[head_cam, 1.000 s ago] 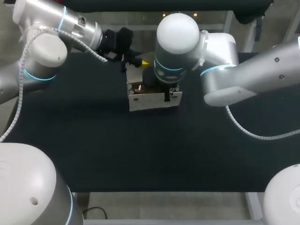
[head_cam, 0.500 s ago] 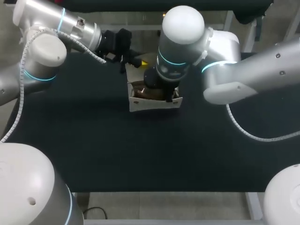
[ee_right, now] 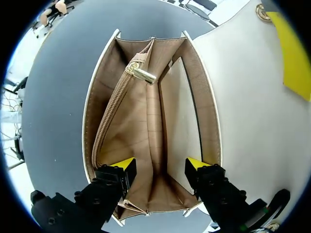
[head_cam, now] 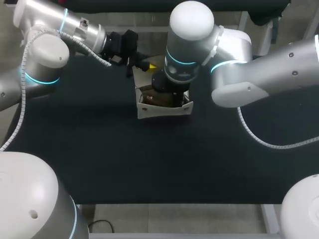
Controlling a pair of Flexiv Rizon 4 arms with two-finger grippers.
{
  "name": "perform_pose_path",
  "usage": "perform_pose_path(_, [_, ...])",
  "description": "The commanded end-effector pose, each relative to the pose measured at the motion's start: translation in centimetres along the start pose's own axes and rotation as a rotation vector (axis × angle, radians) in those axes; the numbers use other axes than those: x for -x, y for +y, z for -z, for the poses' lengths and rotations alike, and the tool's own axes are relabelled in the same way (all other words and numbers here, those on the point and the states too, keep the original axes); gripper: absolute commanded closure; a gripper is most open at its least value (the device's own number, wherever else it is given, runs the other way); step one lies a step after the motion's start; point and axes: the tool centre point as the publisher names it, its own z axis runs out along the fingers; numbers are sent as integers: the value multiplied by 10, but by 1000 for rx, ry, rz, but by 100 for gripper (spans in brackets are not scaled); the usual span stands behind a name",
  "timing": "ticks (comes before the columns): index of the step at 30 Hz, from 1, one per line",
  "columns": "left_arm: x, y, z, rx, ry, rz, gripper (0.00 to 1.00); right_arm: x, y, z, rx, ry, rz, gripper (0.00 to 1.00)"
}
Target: Pick up the bag, open it, inspect its contents, close it, and place it on the opposite side
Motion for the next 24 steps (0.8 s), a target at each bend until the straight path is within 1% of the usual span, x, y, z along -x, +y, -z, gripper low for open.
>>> perform_pose_path(1, [-1, -2, 1, -2, 4, -5, 100, -1, 1, -8, -1, 0, -1, 0])
perform_pose_path(24, [-1, -3, -1, 14, 4, -15, 100, 1, 0, -4, 4, -12, -4, 0])
